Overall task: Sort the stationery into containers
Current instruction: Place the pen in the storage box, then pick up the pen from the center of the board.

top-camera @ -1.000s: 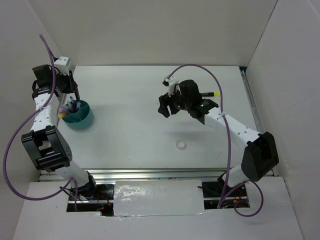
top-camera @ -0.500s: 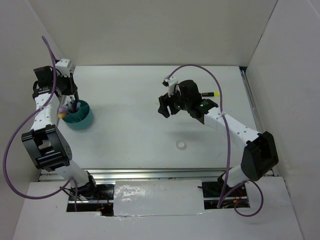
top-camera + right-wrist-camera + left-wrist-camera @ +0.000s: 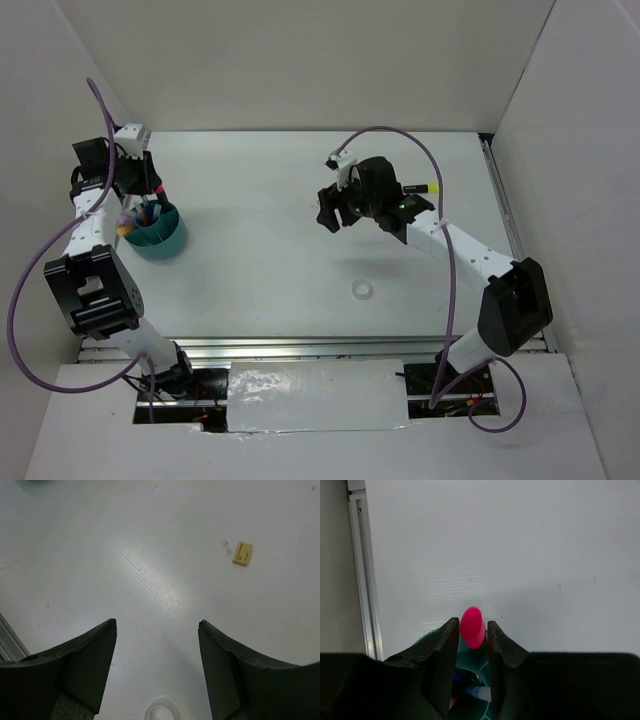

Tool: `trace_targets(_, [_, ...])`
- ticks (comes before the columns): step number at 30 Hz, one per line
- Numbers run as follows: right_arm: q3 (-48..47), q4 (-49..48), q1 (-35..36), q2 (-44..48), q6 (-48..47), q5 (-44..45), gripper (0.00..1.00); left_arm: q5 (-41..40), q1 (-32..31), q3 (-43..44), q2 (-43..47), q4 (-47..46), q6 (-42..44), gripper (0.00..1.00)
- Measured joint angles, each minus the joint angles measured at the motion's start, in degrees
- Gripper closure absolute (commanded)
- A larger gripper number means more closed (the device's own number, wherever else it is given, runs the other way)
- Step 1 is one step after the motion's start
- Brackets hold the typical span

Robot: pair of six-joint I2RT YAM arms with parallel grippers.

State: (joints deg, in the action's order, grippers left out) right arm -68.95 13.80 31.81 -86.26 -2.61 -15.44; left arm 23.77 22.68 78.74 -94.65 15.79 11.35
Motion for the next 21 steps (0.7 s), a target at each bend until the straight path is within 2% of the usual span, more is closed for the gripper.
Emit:
trace_targets(4, [-0.7,0.35,-1.38,-0.59,0.74,-0.15,0.27,1.11,0.02,0.0,-0.09,-0.2,-1.16,0.47])
trace_targets(11, [-3.02,1.97,-7.32,-1.97,4.55,-1.11,0.28,3.89,0.28,0.0,-0.09,-0.44,-1.55,0.45])
trace_targets(17, [-6.82,3.72,-19.21,-6.01,11.85,1.36,0.29,4.52,-0.63,-0.07,2.86,-1.11,-2.54,0.4])
trace_targets(21, [-15.37,6.75,-26.16,-14.05,13.62,2.93,0.24,4.83,-3.15,-0.42,7.8,-2.58,-2.73,0.31])
